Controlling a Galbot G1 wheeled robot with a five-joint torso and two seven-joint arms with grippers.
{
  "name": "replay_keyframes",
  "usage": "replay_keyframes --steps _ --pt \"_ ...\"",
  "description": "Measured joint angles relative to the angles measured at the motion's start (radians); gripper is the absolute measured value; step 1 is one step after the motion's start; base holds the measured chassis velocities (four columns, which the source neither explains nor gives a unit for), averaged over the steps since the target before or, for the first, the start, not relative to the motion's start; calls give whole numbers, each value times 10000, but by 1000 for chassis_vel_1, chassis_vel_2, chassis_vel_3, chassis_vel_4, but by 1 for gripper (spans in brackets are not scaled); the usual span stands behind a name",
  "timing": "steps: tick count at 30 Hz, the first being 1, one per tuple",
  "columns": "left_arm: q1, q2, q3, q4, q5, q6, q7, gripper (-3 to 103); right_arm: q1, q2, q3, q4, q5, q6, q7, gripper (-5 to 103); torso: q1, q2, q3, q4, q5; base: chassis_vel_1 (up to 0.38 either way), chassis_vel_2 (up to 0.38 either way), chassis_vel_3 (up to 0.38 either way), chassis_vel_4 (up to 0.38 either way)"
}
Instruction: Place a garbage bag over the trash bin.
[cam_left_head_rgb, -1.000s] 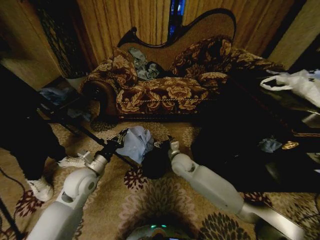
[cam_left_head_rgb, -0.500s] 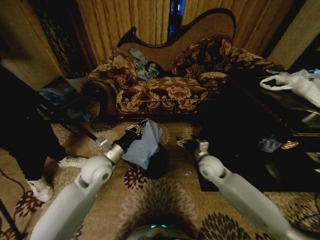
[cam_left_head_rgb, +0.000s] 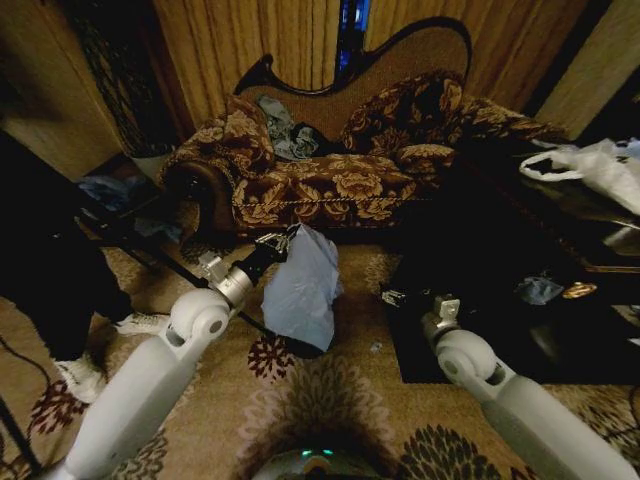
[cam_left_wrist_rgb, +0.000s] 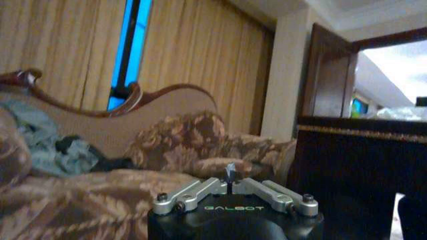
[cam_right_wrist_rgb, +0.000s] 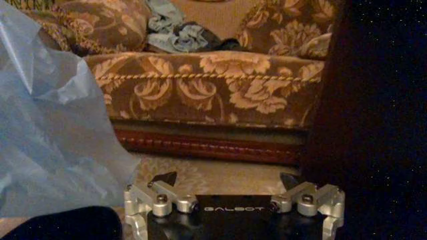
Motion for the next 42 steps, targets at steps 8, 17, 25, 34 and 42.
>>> replay_keyframes --steps 8,17,25,34,42 --pt "-1774 -168 1263 1135 -955 -819 627 0 -1116 -228 1224 330 -29 48 -623 100 0 0 0 -3 3 0 0 0 0" --pt "-1916 -932 2026 1785 -735 -1257 790 0 -1458 -270 1509 836 194 64 -878 100 1 0 0 -3 1 0 0 0 0" --pt "-1440 -746 1897 1555 -528 -1224 1128 0 -1615 -16 1296 1403 477 447 -1146 93 0 0 0 -1 -1 0 0 0 0" --pt "-1144 -200 1623 1380 -548 -1214 1498 0 -1230 476 948 760 649 848 -2482 68 0 0 0 -2 0 0 0 0 0" --pt "-275 -86 1271 1133 -383 -1328 1879 0 -1342 321 1375 914 1309 821 -2722 48 0 0 0 -1 -2 0 0 0 0"
